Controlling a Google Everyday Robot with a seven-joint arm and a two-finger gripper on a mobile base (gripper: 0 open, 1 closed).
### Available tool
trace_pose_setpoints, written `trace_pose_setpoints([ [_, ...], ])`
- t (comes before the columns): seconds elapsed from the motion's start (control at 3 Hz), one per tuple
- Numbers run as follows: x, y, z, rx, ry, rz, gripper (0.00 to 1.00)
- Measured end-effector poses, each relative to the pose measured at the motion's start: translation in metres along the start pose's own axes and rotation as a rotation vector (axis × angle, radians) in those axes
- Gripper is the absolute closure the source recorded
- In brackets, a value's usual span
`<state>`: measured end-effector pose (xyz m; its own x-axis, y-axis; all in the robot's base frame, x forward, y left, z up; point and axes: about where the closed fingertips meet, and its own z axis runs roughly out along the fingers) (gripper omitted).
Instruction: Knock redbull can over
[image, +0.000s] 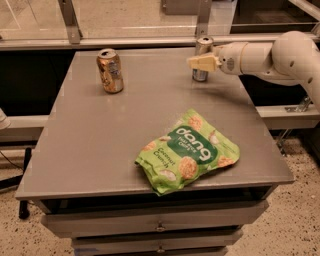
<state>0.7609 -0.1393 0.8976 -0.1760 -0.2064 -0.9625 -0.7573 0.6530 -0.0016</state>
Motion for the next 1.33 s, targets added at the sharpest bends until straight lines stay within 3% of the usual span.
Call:
trace_pose_setpoints([
  [0.67,-0.012,0.010,-0.014,-0.030,-0.023,-0.056,0.88],
  [1.0,-0.039,0.026,-0.021,-0.078,0.034,-0.165,1.00],
  [1.33,-0.049,0.061,-0.023,-0.170,0.198,-0.345,1.00],
])
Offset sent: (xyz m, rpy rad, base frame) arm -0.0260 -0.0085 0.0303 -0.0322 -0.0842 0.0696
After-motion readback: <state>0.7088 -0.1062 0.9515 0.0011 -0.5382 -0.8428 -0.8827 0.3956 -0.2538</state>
